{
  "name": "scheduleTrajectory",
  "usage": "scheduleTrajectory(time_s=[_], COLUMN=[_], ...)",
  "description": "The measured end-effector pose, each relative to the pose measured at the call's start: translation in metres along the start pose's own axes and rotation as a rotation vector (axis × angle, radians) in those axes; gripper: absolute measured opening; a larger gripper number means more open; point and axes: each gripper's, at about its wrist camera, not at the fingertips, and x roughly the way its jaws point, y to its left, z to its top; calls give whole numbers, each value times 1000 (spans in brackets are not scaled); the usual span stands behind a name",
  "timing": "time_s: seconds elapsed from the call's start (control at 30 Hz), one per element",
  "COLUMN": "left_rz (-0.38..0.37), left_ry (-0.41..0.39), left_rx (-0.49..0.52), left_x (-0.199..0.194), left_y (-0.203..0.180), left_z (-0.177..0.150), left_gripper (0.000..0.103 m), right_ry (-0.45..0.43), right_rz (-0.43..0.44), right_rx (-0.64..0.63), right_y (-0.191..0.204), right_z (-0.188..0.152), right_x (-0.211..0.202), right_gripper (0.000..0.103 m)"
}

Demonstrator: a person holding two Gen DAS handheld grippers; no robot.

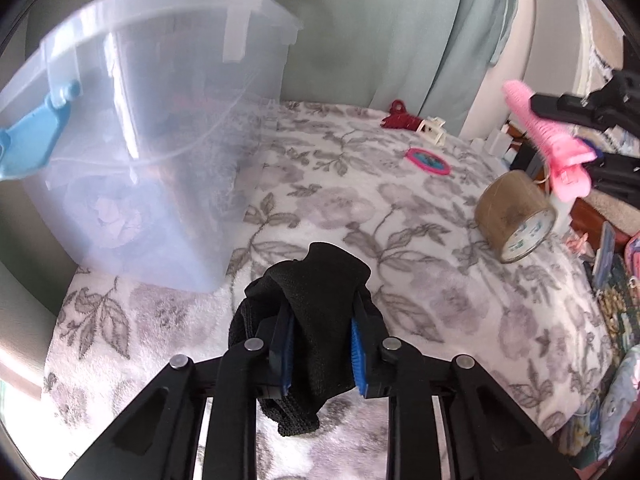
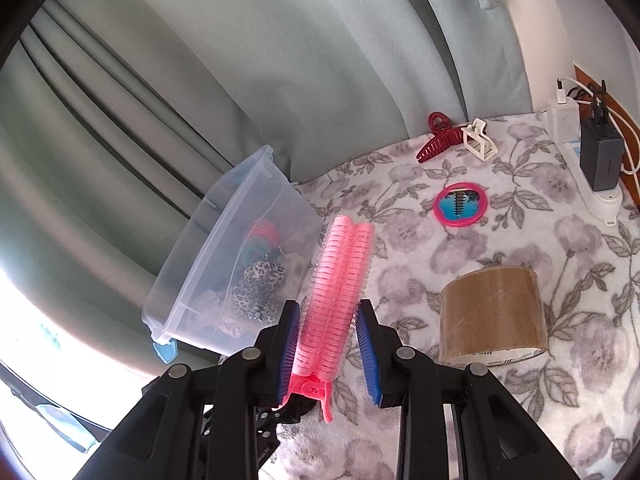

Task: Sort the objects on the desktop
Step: 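Carry the black elephant and pink roller clip over the clear bin with both tools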

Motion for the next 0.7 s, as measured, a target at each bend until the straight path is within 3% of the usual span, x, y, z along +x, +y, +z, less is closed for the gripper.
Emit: scheduleTrajectory(time_s=[0.23, 0.4, 0.7], left_rz=[-150, -237, -316], left_ry=[-140, -168, -330], left_rx=[77, 70, 40], left_x=[-43, -52, -87], left_y=[-24, -31, -20], left_z=[18, 33, 63], left_gripper=[24, 24, 24], right_ry=[2, 1, -45], right_rz=[4, -3, 27], right_rx=[-14, -43, -135], right_y=[6, 15, 55], right_z=[1, 6, 30], right_x=[0, 0, -7], right_gripper=[31, 31, 31])
